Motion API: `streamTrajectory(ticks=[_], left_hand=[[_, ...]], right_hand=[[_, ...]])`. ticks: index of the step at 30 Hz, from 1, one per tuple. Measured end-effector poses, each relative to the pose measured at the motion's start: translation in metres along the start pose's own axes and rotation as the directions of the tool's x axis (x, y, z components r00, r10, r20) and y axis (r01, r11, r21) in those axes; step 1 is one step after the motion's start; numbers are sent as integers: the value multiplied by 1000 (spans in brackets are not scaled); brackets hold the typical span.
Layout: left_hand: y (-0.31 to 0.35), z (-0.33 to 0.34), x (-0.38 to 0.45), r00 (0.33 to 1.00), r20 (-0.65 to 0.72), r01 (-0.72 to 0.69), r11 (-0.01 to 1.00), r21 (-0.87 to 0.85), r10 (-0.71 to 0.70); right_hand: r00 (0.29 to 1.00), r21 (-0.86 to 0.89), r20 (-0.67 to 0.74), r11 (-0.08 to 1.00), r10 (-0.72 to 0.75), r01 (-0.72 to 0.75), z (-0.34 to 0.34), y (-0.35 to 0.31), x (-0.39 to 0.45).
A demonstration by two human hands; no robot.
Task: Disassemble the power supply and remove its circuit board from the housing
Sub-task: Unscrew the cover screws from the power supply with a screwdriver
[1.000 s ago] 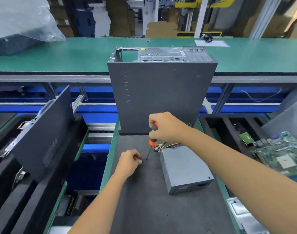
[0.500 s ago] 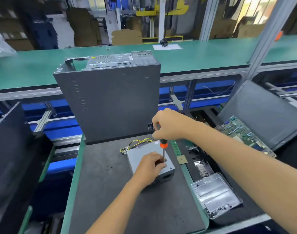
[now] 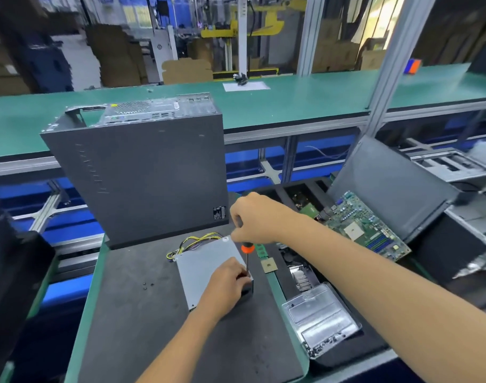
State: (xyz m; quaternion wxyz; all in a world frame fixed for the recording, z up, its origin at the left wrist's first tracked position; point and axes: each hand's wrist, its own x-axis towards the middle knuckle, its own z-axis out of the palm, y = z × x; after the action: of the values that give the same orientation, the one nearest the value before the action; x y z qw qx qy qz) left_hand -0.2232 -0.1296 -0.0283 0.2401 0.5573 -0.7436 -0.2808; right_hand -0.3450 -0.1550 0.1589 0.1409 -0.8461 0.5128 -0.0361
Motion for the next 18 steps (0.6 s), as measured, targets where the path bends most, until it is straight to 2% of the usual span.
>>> streamTrajectory(ticks=[6, 18], left_hand=[[5, 2, 0, 999, 7, 40, 999, 33, -40], [0, -3, -2, 998, -62, -3, 1000, -15, 2]], right_hand=[[998, -31, 65, 999, 17, -15, -6, -3, -2], [983, -181, 171, 983, 62, -30, -21, -4, -1]])
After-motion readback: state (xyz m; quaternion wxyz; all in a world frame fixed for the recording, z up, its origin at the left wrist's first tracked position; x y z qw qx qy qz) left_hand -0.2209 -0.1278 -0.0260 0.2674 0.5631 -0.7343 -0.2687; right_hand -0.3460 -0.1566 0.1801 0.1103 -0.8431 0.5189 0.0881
